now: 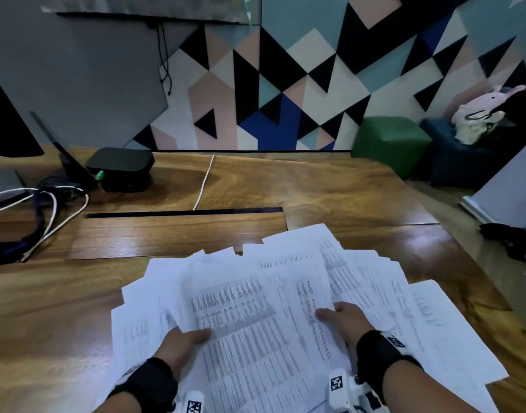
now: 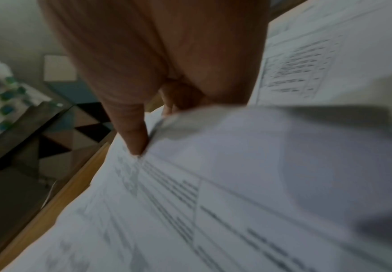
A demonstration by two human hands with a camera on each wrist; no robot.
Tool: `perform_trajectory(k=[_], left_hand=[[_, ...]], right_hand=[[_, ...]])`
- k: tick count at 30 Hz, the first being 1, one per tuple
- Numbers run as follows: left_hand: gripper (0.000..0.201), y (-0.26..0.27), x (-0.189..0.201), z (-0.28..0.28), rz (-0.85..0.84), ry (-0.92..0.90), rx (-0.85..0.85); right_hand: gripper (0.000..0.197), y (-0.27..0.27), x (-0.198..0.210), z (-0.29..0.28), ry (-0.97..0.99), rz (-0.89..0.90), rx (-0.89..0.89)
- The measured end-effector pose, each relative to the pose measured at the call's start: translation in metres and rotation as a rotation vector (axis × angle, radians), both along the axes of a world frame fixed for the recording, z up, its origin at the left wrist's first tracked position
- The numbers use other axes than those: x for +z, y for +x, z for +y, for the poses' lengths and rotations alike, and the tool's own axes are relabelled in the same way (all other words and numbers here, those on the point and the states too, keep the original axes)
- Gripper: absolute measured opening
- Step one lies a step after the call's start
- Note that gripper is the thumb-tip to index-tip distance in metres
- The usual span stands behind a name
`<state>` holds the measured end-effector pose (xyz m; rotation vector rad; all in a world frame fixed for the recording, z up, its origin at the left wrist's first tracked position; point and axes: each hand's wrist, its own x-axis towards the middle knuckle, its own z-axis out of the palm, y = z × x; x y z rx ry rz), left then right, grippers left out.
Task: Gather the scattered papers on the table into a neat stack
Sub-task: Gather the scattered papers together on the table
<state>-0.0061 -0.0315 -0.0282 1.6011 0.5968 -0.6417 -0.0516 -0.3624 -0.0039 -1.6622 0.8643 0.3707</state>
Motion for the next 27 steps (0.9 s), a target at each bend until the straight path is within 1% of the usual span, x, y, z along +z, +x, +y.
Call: perform_trajectory(k=[1,2,3,5,6,7,8,9,10,12,13,15,16,17,18,19,20,21,23,25,27], left_hand=[[0.036,0.001,0.000,0.004,0.014,-0.021,0.011],[0.036,0.000,0.001,0.006,0.030,-0.049,0.020],[0.041,0.000,-0.001,0.007,0.042,-0.096,0.017],[0.060,-0.001,-0.008,0.009,0.093,-0.164,-0.050],[0.066,-0.002,-0.009,0.008,0.101,-0.164,-0.076],[0.068,-0.001,-0.017,0.008,0.088,-0.162,-0.080],[0.070,-0.002,-0.022,0.006,0.072,-0.137,-0.083],[0.072,-0.003,-0.016,0.002,0.055,-0.089,-0.127],[0.071,-0.004,-0.010,-0.002,0.039,-0.048,-0.134],[0.053,-0.005,0.003,-0.005,0.030,-0.012,-0.112],[0.044,-0.005,0.007,-0.004,0.029,0.003,-0.112],[0.030,-0.004,0.019,0.002,0.023,-0.008,-0.088],[0.023,-0.006,0.028,0.005,0.012,-0.036,-0.067],[0.019,-0.005,0.031,0.011,-0.006,-0.052,-0.038],[0.018,-0.006,0.033,0.017,-0.025,-0.044,0.000],[0.019,-0.006,0.032,0.025,-0.039,-0.019,0.027],[0.020,-0.007,0.031,0.031,-0.058,0.014,0.054],[0.022,-0.008,0.026,0.038,-0.058,0.049,0.077],[0.025,-0.009,0.016,0.046,-0.055,0.112,0.099],[0.025,-0.010,0.009,0.050,-0.047,0.144,0.126],[0.027,-0.010,0.004,0.050,-0.037,0.172,0.129]], right_hand=[[0.030,-0.003,-0.002,-0.005,0.003,-0.012,-0.013],[0.034,-0.004,-0.014,-0.012,-0.013,0.004,-0.004],[0.037,-0.003,-0.030,-0.019,-0.031,0.033,0.018],[0.034,-0.002,-0.051,-0.018,-0.062,0.074,0.076],[0.031,-0.002,-0.054,-0.010,-0.061,0.085,0.106],[0.030,-0.001,-0.045,0.004,-0.062,0.076,0.128],[0.031,-0.001,-0.033,0.019,-0.089,0.053,0.159],[0.035,0.000,-0.027,0.032,-0.108,0.017,0.195],[0.040,0.002,-0.027,0.039,-0.122,-0.011,0.232],[0.045,0.004,-0.022,0.046,-0.139,-0.069,0.257],[0.044,0.003,-0.019,0.042,-0.137,-0.081,0.230],[0.034,0.002,-0.014,0.026,-0.151,-0.117,0.083],[0.028,0.001,-0.010,0.014,-0.229,-0.125,0.022],[0.029,0.000,-0.008,-0.001,-0.357,-0.083,0.009],[0.044,0.000,-0.009,-0.018,-0.491,-0.024,0.009],[0.062,-0.001,-0.009,-0.032,-0.600,0.061,0.025],[0.076,-0.002,-0.010,-0.045,-0.669,0.138,0.033],[0.085,-0.003,-0.012,-0.053,-0.713,0.194,0.044],[0.095,-0.002,-0.015,-0.063,-0.764,0.273,0.112],[0.097,0.000,-0.019,-0.067,-0.783,0.339,0.163],[0.097,0.003,-0.022,-0.072,-0.759,0.374,0.154]])
